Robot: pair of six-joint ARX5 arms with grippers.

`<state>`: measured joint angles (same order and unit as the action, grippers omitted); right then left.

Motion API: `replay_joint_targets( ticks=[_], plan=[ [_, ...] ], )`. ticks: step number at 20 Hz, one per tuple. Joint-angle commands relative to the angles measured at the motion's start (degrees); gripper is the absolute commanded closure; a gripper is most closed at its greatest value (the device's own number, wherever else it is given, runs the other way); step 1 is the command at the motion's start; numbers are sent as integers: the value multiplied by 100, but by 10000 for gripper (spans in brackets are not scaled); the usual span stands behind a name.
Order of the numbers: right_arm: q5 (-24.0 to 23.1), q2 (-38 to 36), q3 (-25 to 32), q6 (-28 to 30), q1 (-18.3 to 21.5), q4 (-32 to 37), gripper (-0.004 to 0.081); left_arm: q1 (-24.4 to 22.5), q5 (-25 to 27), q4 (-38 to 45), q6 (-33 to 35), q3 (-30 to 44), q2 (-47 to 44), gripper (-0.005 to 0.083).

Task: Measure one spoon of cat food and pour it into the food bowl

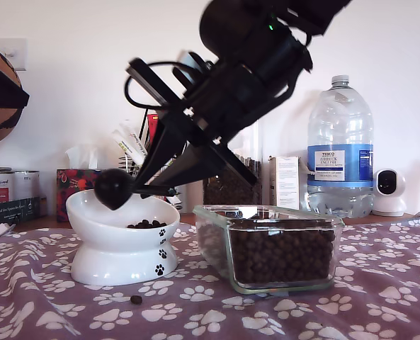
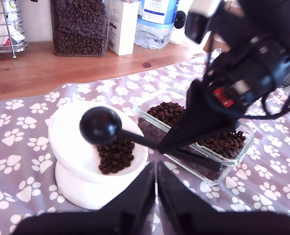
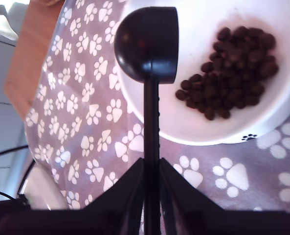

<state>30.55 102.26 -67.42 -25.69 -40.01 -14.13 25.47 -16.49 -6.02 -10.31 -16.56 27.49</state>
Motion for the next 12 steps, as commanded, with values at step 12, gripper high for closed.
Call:
replay_joint_targets(
  ticks=[12],
  plan=[
    [-1528,-673,-518,1438,59,-1362,782,4,-17,33,26,-46,26,793]
  ],
)
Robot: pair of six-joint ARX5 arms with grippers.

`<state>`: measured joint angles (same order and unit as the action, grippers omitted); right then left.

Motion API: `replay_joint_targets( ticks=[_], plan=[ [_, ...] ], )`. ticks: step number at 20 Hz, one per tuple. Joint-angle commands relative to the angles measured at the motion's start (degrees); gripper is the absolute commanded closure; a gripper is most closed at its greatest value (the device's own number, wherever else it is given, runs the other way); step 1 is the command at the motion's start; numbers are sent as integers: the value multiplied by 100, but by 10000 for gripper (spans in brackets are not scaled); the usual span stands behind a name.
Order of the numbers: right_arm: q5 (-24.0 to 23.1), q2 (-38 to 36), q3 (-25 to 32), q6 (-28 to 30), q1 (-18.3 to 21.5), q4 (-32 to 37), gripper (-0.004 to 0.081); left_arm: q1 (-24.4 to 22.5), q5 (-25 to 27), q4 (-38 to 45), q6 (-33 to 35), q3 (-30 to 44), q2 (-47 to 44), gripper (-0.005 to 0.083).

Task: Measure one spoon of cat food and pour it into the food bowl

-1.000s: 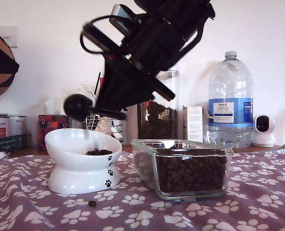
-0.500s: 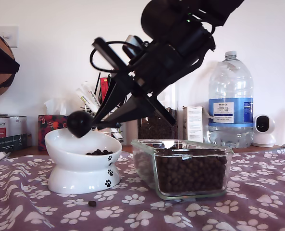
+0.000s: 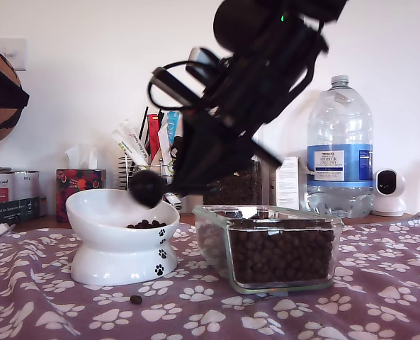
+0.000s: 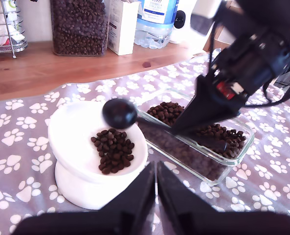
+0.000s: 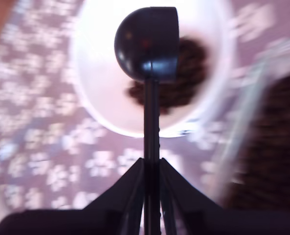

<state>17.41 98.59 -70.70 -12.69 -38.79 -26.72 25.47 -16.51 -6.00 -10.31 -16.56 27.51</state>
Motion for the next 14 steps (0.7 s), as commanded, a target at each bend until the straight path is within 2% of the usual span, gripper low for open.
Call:
replay_joint_targets(
  ticks=[1,5,6,9,14],
  plan=[
    [-566,-457,-243,328,-76,-315,782,4,-13,31,26,-46,24,793],
    [-2376,-866,-291,717,-302,-1386,782,4,11,31,28,-46,24,793],
    [-2649,-863,-291,719,-348,-1711,782,4,13,33,28,-46,24,793],
    [-2793,-765,-289,710,-393,-2249,782,4,48,35,28,-46,24,793],
    [-2708,-374,-289,699,-393,-2586,782,4,46,39,26,-46,24,793]
  ],
)
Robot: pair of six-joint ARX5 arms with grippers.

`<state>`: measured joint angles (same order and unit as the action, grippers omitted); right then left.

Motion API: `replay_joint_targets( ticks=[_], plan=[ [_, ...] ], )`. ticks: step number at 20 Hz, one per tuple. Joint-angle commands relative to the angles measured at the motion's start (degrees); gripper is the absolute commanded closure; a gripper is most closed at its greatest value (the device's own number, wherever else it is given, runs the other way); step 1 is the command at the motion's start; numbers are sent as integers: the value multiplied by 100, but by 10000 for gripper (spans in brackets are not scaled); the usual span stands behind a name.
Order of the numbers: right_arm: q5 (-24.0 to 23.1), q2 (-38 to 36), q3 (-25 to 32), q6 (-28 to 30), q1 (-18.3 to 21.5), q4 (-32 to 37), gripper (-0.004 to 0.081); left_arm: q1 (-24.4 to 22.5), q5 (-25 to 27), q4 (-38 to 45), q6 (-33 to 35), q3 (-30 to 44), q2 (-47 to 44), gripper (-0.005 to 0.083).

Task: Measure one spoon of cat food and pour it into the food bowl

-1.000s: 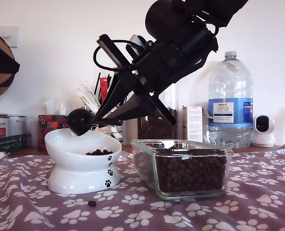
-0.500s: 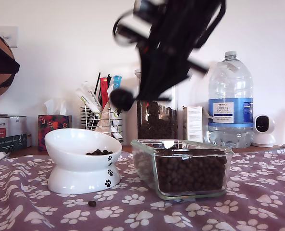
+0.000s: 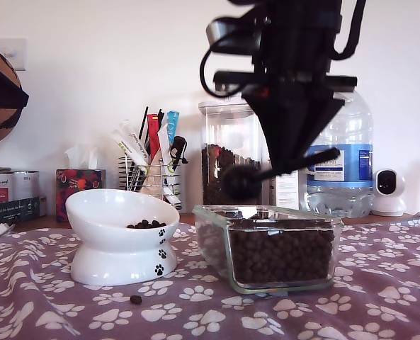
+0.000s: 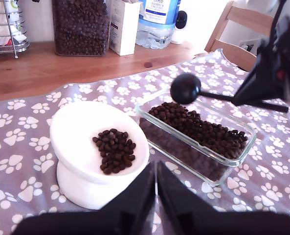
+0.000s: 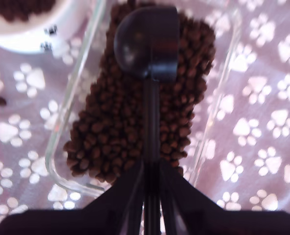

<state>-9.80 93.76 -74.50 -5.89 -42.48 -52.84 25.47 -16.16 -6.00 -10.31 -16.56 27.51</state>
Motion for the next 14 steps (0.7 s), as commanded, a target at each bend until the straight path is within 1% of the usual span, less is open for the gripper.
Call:
replay_joint_targets(
  ticks=[1,6,8,11,14],
  plan=[
    [46,205,92,70,-24,90,782,4,11,39,26,-46,24,793],
    [35,503,92,201,-24,111,778,4,11,26,26,-46,24,793],
    [42,503,92,310,-24,105,743,4,11,20,26,-46,24,793],
    [44,503,92,315,-24,-22,631,4,11,28,26,-46,24,793],
    [87,483,90,310,-26,-151,610,4,7,44,26,-46,24,793]
  ],
)
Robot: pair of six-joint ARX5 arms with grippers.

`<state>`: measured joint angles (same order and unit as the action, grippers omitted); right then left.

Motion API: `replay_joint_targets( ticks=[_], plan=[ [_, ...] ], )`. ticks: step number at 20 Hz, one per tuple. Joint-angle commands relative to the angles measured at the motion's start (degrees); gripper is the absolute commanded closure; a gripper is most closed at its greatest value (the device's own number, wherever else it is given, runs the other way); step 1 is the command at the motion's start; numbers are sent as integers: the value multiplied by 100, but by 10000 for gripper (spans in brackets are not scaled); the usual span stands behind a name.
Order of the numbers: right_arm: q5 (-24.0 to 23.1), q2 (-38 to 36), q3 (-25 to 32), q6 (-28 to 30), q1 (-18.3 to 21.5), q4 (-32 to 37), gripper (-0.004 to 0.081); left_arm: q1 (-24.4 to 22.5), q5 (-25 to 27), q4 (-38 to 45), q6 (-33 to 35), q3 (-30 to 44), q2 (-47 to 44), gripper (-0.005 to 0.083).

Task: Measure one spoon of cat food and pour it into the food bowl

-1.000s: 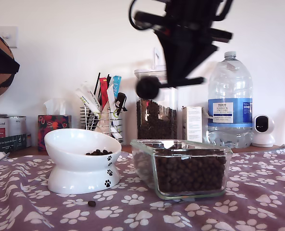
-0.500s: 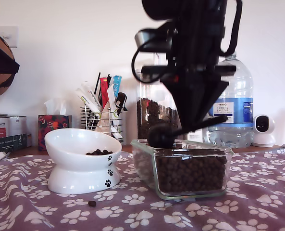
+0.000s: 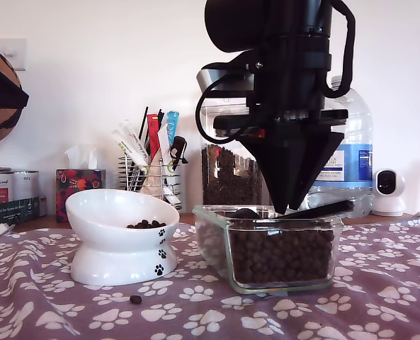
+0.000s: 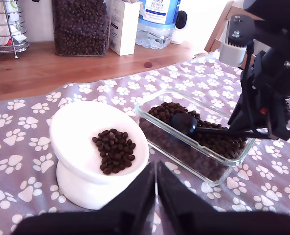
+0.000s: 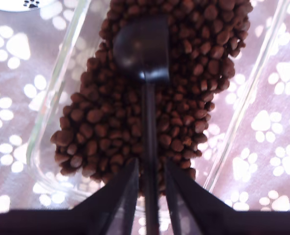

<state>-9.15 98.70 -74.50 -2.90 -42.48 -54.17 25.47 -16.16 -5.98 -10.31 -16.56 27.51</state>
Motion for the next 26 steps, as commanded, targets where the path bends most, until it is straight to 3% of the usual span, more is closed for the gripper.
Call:
replay_joint_targets(
  ticks=[1,4,7,11,14,19,26],
  plan=[
    [28,-26,90,-7,-26,-50,610,4,7,44,26,-46,24,793],
    [116,-127,87,-7,-26,-94,632,4,7,48,24,-46,24,793],
    [122,-501,87,-7,-24,125,779,4,-2,122,26,-46,28,793],
    [111,-1091,118,-133,70,339,783,4,-44,463,52,-46,105,793],
    [103,-1563,345,-153,210,975,783,4,-70,850,181,-46,404,793],
    [179,-2531,1486,-160,654,2782,783,2,-20,1593,323,-46,1008,793],
    [1132,-3939,3847,-149,1838,5351,783,-249,280,1945,474,-44,1263,793]
  ],
)
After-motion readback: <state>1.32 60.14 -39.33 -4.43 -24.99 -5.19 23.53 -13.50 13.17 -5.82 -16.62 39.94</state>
